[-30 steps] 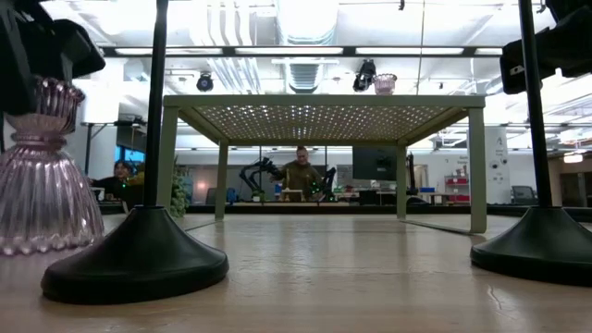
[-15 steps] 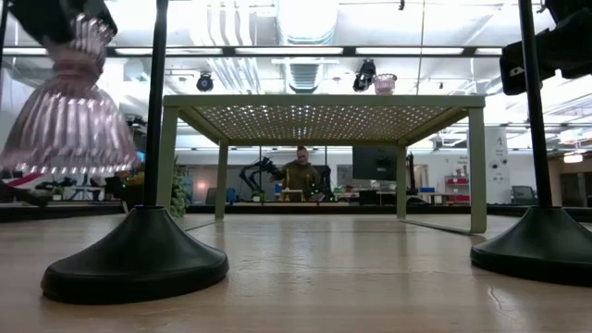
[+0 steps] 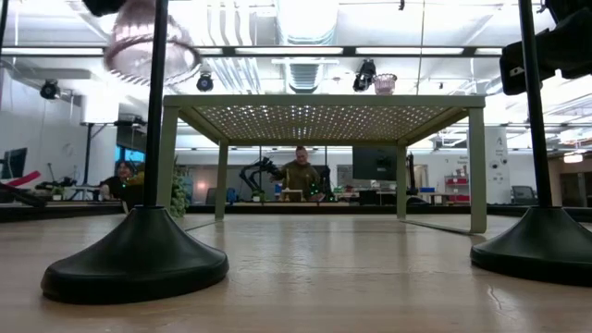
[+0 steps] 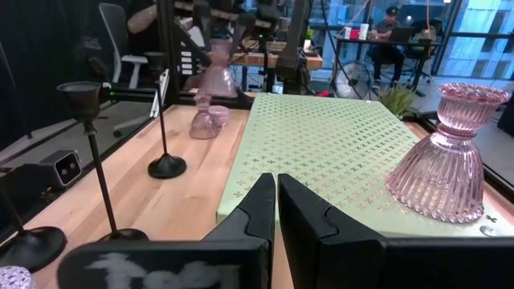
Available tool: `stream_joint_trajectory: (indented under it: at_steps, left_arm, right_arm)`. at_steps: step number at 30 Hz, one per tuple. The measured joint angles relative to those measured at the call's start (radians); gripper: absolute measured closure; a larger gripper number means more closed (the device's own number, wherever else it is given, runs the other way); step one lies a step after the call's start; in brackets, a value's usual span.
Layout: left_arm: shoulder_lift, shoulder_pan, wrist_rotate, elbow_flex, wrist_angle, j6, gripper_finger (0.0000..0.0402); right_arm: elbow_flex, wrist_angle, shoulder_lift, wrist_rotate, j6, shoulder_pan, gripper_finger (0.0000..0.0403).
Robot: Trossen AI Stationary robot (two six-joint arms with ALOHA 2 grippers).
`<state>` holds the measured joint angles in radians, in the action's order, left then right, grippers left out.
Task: Pick & Place candle stick holders
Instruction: Put the right glass candle holder on the shelf
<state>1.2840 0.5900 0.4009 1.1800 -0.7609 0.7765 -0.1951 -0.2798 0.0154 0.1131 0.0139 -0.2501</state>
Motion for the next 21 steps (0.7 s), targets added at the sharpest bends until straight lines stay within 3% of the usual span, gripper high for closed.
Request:
stream_joint_trajectory:
  at_steps: [9,21]
  left_arm:
    - [-0.046,-0.140,0.015,0.032,0.001,-0.129,0.0219]
    - [-0.046,-0.439,-0.057,0.095,0.000,-0.300,0.0219]
  right_arm:
    - [0.000,0.000,0.000,0.000,0.000,0.000,0.0390]
    - [0.000,0.000,0.000,0.000,0.009,0.000,0.0390]
